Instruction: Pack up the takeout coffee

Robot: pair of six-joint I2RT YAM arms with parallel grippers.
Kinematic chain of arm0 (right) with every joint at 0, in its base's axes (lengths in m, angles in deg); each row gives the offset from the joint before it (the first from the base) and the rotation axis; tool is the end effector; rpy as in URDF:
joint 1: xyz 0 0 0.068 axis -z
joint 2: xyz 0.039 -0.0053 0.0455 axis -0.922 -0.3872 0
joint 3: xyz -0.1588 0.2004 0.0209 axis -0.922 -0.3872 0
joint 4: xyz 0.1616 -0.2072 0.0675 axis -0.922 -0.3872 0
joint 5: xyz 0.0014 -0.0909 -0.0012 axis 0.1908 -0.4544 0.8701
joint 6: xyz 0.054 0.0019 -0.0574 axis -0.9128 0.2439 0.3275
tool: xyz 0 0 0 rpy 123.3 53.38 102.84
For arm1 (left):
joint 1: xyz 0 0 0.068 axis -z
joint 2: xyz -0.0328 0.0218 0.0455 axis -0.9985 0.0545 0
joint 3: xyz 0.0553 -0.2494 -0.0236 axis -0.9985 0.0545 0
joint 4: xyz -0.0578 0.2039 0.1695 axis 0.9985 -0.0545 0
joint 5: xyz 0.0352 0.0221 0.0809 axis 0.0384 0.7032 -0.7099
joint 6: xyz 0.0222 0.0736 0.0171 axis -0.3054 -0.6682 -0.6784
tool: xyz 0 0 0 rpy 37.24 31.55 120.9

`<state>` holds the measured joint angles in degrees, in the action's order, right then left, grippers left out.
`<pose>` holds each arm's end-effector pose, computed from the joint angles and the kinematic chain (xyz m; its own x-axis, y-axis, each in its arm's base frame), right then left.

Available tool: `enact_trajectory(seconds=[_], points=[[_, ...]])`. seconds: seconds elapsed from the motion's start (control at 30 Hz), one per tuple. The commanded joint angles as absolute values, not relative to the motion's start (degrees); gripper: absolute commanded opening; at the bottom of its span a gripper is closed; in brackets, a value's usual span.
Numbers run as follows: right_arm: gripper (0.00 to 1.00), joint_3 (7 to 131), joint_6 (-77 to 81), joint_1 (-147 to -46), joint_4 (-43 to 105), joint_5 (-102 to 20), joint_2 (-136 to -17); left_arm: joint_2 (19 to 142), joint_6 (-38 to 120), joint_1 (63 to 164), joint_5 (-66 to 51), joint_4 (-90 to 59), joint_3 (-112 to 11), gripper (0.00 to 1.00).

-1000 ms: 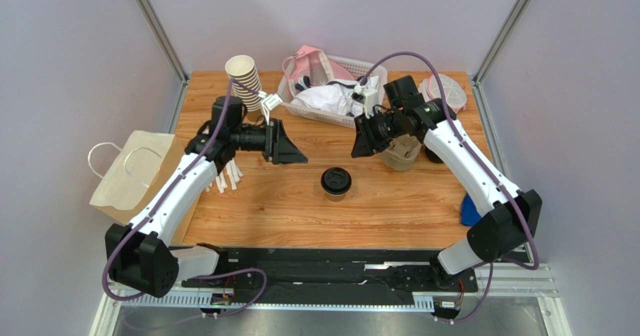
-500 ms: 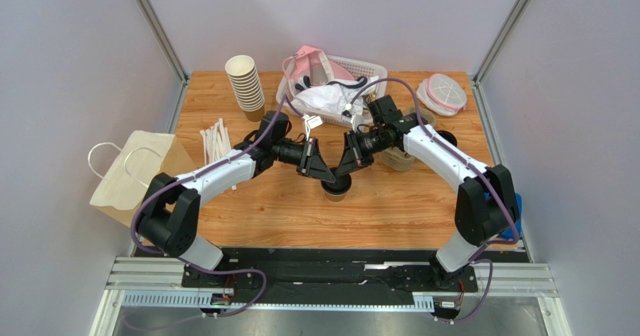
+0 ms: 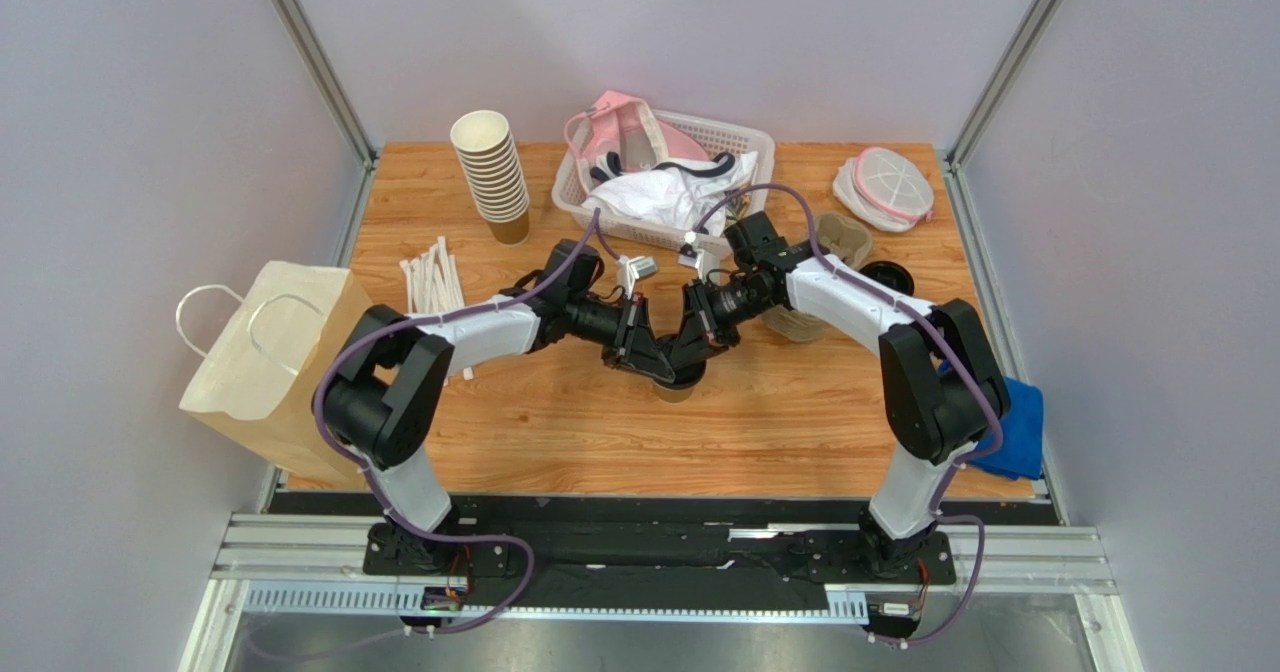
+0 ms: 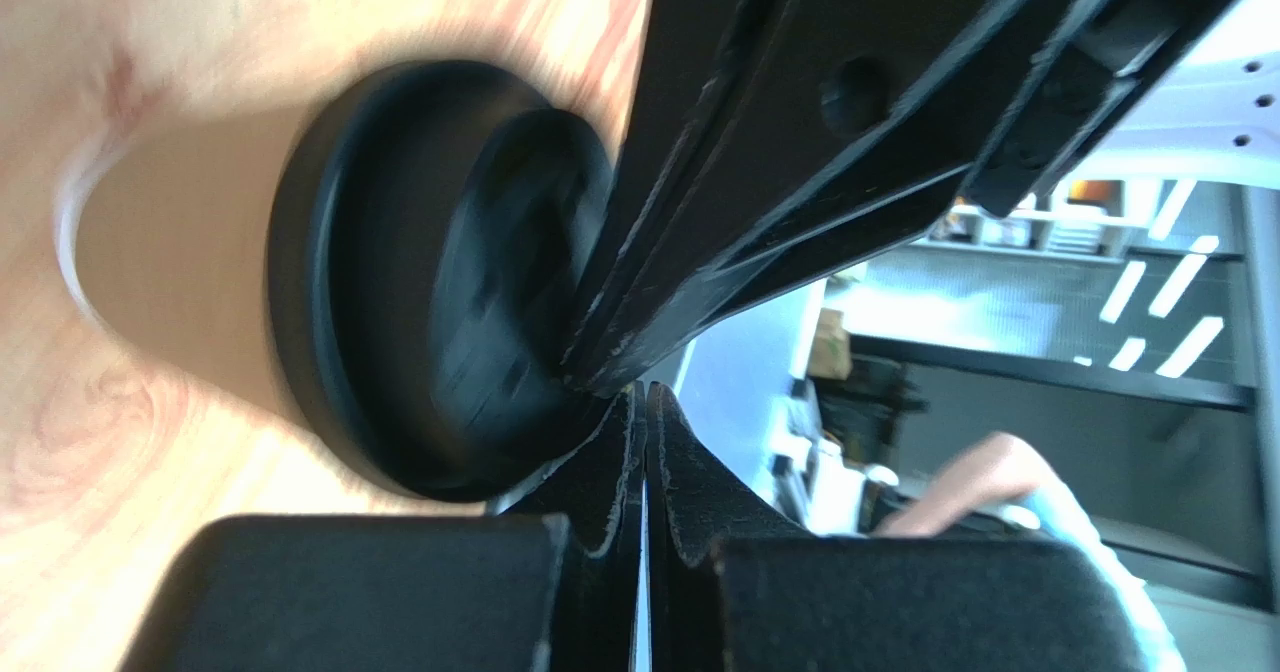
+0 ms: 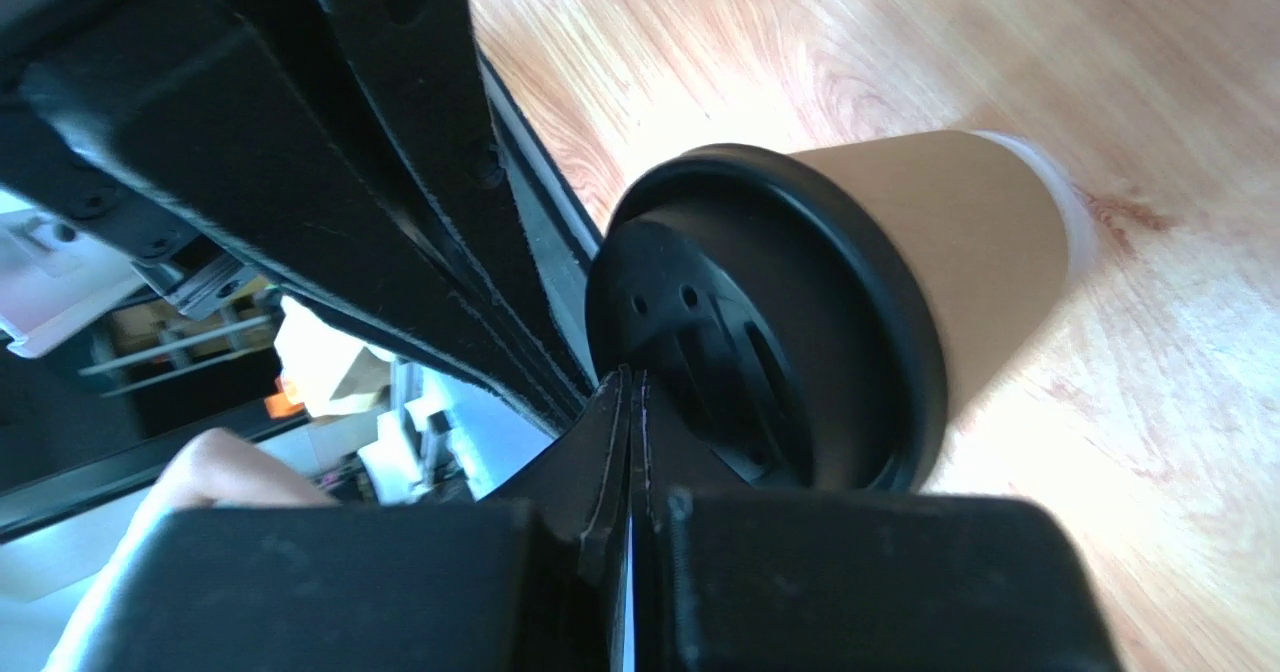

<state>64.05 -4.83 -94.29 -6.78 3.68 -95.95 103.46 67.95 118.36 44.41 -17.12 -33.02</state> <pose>0.2965 0.2113 0.1722 -0.9316 -0.3119 -0.1868 -0.3288 0.5032 0.7992 0.2767 -0.2380 0.1530 -0.9523 0.2198 -0.2117 0.2716 0.2942 -0.9163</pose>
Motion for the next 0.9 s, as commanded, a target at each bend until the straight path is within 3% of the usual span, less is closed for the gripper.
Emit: enact_trajectory(seconds=[0.0, 0.33, 0.5, 0.87], points=[[0.00, 61.6, -5.5, -93.9, -3.5, 7.4, -98.1, 106.9, 66.1, 118.2, 41.3, -20.0, -33.8, 0.00], [0.00, 58.5, -5.6, -92.2, -0.7, 12.4, -103.1, 110.1, 68.0, 116.1, 44.2, -15.4, -31.9, 0.00], [0.00, 59.8, -5.5, -92.0, -0.9, 15.5, -102.9, 104.0, 71.4, 116.9, 49.0, -7.3, -27.9, 0.00], [0.00, 67.4, -5.8, -92.2, -5.7, 20.8, -92.9, 92.9, 70.0, 117.6, 48.8, -9.7, -28.6, 0.00]])
